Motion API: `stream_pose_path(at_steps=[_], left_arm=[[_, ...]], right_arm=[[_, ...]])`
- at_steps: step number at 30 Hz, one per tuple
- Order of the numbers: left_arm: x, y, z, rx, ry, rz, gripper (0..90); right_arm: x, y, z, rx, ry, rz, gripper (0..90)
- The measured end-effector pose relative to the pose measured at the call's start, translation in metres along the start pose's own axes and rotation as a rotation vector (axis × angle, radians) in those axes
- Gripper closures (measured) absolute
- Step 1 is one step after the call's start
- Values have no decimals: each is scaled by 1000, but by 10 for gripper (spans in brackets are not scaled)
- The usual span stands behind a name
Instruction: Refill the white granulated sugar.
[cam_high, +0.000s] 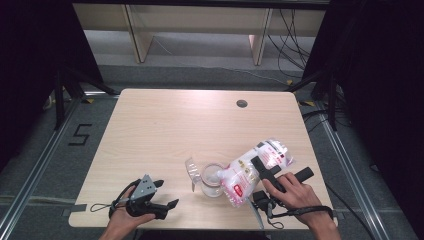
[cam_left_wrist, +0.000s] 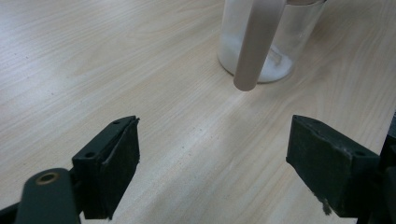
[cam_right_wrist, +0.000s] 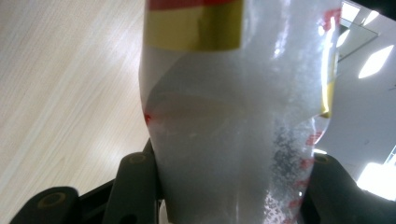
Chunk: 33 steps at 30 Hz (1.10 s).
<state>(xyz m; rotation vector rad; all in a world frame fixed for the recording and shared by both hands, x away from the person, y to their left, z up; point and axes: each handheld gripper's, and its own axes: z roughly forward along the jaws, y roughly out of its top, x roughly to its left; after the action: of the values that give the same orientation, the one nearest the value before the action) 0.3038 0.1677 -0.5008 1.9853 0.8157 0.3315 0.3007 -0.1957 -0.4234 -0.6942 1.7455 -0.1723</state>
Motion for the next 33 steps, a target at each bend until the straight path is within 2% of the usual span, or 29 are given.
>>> stream_pose_path(at_steps=[3,4,7,8,9,13,16,17,18,21,23,26,31,32,33], left_arm=[[1,1,0,3,1,33,168],[1,1,-1,4,1,32,168],[2,1,-1,2,4,35,169],[2,1,-1,2,7,36,169],[2,0,-1,20,17,25,169],[1,1,-1,-8,6,26,169],[2,0,-1,3,4,36,169],[0,0,0,-7,2,-1,169],[0,0,0,-3,2,3,169],[0,0,0,-7,1,1,169],[1,0,0,6,6,11,169],[0,0,0,2,1,7,169],[0,0,1,-6,2,5,168],[0,0,0,-3,3,5,168],[0,0,0,-6,2,-2,168]], right_arm=[[0,0,0,5,17,-7,567],[1,0,1,1,15,10,567],[1,-1,0,2,16,15,568],[3,0,-2,12,25,61,568],[3,0,-1,10,22,65,568],[4,-2,-3,11,29,64,569],[4,-2,-3,5,23,60,570],[2,-3,-3,-10,21,41,570],[4,-3,-4,6,25,68,570],[4,-3,-4,9,26,64,571],[2,-4,-3,-3,22,38,571],[3,-5,-5,17,26,66,572],[1,-6,-8,26,24,40,572],[1,-6,-7,19,9,45,572],[-1,-7,-6,7,-1,17,572]])
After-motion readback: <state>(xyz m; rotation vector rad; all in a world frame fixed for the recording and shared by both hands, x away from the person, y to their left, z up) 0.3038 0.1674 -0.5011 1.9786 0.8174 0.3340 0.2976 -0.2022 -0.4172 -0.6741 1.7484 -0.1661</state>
